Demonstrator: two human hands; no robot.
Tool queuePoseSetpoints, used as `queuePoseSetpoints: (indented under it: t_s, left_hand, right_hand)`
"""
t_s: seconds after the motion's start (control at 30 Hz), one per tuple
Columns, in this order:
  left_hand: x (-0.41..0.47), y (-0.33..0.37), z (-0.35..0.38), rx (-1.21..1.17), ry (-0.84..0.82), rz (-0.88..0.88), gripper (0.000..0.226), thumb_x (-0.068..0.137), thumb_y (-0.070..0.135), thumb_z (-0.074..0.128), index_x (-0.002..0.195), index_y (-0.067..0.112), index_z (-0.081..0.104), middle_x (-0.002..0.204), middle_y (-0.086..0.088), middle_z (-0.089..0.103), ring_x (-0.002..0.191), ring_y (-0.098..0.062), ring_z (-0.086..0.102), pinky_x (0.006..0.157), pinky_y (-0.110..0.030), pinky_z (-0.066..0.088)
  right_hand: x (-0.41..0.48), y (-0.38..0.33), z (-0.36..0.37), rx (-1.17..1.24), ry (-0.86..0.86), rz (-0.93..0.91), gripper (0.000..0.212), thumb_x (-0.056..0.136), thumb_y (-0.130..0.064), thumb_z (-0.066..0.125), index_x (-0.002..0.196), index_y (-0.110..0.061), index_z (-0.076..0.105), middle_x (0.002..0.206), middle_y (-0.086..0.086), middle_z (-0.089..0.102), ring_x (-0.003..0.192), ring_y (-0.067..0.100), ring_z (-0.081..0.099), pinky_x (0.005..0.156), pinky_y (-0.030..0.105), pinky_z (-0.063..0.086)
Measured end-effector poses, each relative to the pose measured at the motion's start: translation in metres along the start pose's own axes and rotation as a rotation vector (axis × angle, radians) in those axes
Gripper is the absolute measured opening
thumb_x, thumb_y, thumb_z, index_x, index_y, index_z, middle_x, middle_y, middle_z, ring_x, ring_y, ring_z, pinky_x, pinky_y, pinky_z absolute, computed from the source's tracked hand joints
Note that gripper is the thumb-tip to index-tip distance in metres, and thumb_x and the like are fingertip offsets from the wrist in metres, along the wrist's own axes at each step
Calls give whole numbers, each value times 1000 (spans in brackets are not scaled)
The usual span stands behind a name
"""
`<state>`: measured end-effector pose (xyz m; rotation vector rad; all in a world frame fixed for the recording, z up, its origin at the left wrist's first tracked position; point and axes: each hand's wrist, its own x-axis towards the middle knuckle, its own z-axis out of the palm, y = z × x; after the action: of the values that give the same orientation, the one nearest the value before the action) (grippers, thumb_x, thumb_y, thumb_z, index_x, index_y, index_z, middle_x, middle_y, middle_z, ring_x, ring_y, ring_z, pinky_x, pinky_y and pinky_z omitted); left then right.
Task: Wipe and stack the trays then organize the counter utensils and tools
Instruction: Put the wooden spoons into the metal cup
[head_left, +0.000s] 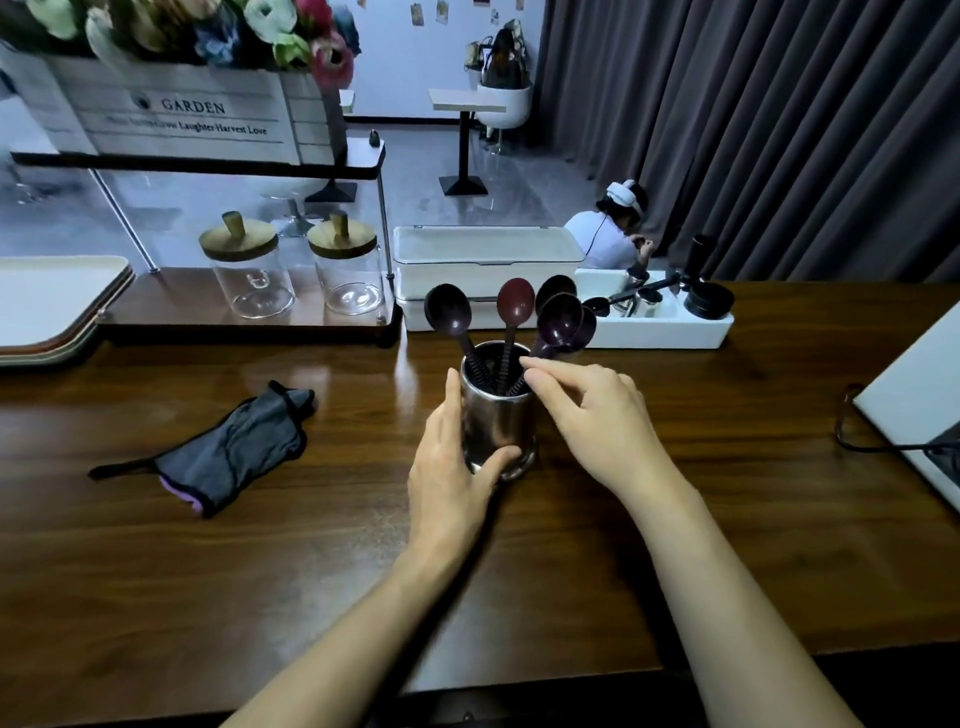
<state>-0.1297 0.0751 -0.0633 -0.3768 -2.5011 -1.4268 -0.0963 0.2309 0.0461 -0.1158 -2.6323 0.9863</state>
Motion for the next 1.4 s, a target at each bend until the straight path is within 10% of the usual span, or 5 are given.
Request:
queuePoseSetpoints:
  t_s: [0.2, 0.5, 0.73, 1.13, 1.4]
  left_hand:
    - [1, -5, 0, -9, 0, 24, 120, 79, 41, 84, 153, 59, -9, 143, 13, 50, 125, -9, 54, 94, -31, 51]
    - [1, -10, -1, -85, -34, 37, 117, 78, 50, 81, 154, 58, -8, 142, 12, 48, 125, -12, 53, 98, -40, 52]
    - [4, -10, -5, -360, -22, -38, 77, 93, 54, 58, 156, 56, 14, 153, 28, 42, 139, 0, 45, 116, -40, 41]
    - [6, -2, -51, -385, 54, -31, 69, 97, 8, 66, 150, 42, 36, 148, 9, 55, 131, 1, 54, 108, -20, 44]
    - [10, -37, -136, -325, 219, -73, 69, 96, 24, 67, 155, 40, 36, 145, 16, 57, 132, -1, 54, 103, -21, 46]
  right_hand:
    - [-9, -8, 11, -69, 29, 25, 34, 102, -38, 53, 135, -40, 61, 99, -26, 47, 106, 2, 47, 88, 23, 35]
    - [-32, 17, 39, 100, 397, -53, 17, 98, -19, 63, 110, -19, 74, 110, -7, 65, 100, 3, 62, 79, 23, 55]
    - [-31, 28, 63, 584, 101, 173, 65, 93, -15, 70, 151, -27, 44, 142, -9, 57, 122, -6, 56, 97, 13, 47]
    - [-20, 9, 93, 746, 99, 59, 64, 93, -6, 69, 151, -20, 45, 135, -20, 59, 123, -5, 57, 105, 26, 47]
    - [3, -64, 139, 770, -111, -105, 68, 91, -12, 73, 151, -26, 43, 147, -6, 53, 120, -7, 57, 105, 18, 45]
